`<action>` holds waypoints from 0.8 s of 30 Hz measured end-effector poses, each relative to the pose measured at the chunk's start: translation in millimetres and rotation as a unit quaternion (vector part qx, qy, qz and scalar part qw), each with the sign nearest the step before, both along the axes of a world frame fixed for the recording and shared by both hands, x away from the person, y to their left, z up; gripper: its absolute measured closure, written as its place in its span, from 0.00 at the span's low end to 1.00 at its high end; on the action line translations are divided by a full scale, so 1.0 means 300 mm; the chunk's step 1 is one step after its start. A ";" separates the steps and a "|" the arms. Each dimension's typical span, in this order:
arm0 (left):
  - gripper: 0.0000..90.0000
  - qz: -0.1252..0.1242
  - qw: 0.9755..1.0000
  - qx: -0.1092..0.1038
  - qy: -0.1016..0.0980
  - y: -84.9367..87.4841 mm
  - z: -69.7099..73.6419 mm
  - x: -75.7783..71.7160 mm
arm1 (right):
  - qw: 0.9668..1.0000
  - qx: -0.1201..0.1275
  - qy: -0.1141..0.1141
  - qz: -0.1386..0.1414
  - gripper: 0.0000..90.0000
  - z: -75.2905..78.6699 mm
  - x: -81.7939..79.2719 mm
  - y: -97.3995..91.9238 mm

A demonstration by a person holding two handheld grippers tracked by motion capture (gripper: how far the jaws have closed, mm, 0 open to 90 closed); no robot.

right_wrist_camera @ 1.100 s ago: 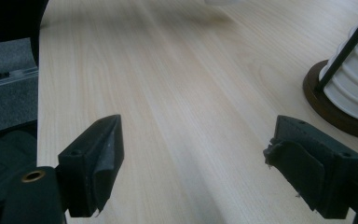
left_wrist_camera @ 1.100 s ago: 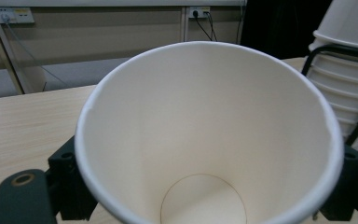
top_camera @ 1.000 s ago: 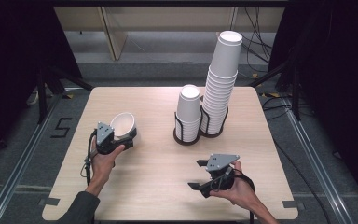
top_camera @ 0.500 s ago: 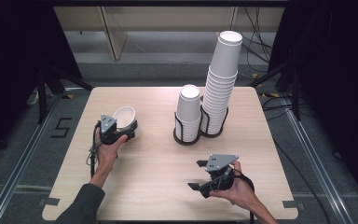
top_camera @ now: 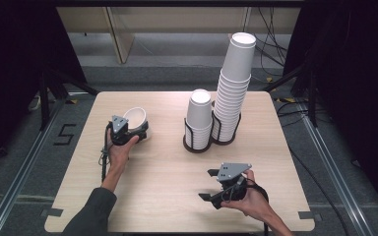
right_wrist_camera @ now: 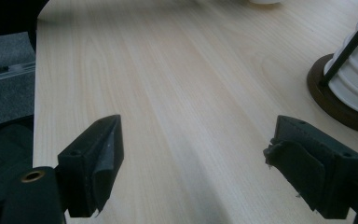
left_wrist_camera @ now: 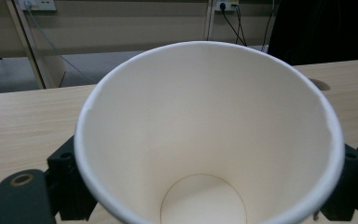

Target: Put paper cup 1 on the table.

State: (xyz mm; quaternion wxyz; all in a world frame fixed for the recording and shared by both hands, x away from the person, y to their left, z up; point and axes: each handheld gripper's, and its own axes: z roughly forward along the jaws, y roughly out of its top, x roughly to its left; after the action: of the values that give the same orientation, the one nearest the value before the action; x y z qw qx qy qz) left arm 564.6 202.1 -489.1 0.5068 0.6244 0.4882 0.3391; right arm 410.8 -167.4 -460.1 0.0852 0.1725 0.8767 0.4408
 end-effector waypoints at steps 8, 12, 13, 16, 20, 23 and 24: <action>0.15 0.004 1.000 0.007 -0.003 -0.017 -0.012 0.033 | 1.000 0.001 0.001 0.001 0.20 0.001 -0.001 0.000; 0.15 0.008 1.000 0.019 -0.003 -0.021 -0.010 0.042 | 1.000 0.000 0.000 0.001 0.20 0.001 -0.004 0.002; 0.14 0.008 1.000 0.026 -0.006 -0.023 -0.010 0.043 | 1.000 0.000 0.002 0.002 0.20 0.001 -0.005 0.003; 0.14 0.006 0.999 0.032 -0.010 -0.028 -0.013 0.046 | 1.000 0.001 0.000 0.003 0.20 0.001 -0.005 0.002; 0.12 0.005 0.999 0.044 0.000 -0.036 -0.008 0.049 | 1.000 0.002 0.000 0.003 0.20 0.002 -0.005 0.001; 0.12 0.005 0.998 0.058 0.011 -0.042 -0.008 0.053 | 1.000 0.004 -0.001 0.005 0.20 0.002 -0.005 0.002; 0.12 0.005 0.998 0.058 0.012 -0.041 -0.011 0.054 | 1.000 0.004 -0.001 0.005 0.20 0.002 -0.005 0.003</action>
State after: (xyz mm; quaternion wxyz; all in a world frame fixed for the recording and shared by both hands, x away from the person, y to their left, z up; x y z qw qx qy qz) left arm 580.7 189.7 -492.4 0.4623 0.6544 0.4768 0.3615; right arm 409.2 -166.5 -459.5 0.0833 0.1683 0.8757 0.4449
